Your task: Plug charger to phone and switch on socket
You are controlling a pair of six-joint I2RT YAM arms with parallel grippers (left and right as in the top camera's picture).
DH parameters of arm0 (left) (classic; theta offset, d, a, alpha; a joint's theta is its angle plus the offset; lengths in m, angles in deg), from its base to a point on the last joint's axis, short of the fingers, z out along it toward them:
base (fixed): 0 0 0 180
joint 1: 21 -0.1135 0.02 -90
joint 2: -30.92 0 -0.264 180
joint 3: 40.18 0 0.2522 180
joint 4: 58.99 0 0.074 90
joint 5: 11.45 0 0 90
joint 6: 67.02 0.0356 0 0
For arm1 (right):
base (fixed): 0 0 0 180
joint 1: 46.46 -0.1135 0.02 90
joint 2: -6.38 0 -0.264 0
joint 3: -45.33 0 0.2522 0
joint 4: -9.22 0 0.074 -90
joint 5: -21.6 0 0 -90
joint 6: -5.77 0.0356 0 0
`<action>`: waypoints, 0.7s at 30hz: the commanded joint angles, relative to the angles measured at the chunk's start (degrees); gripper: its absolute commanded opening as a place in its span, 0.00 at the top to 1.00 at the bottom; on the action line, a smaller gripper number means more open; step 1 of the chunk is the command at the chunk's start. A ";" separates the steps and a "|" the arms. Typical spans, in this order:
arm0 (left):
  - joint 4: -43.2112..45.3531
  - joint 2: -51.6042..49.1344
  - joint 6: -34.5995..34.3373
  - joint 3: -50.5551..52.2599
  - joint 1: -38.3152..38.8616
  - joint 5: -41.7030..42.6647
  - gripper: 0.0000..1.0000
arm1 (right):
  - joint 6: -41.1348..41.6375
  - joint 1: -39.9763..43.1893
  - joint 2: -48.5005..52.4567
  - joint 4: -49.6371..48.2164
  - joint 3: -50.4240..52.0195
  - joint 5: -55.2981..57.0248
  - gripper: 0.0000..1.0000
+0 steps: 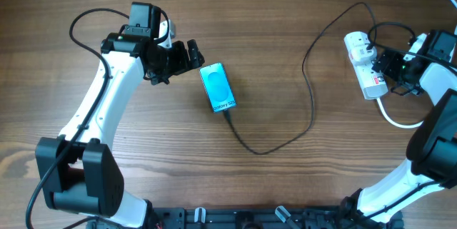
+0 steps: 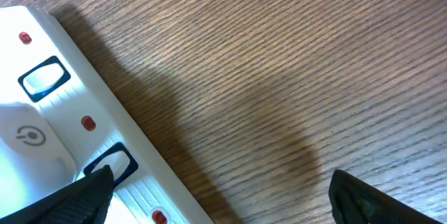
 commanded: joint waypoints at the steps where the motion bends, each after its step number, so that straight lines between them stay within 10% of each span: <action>1: -0.02 0.72 0.33 0.00 -0.11 -0.57 0.00 | 0.20 0.33 1.38 -1.09 1.18 -8.85 0.00; 21: -0.02 0.72 0.33 0.00 -0.09 -0.57 0.00 | -1.95 1.88 1.53 -0.96 1.33 -4.92 0.03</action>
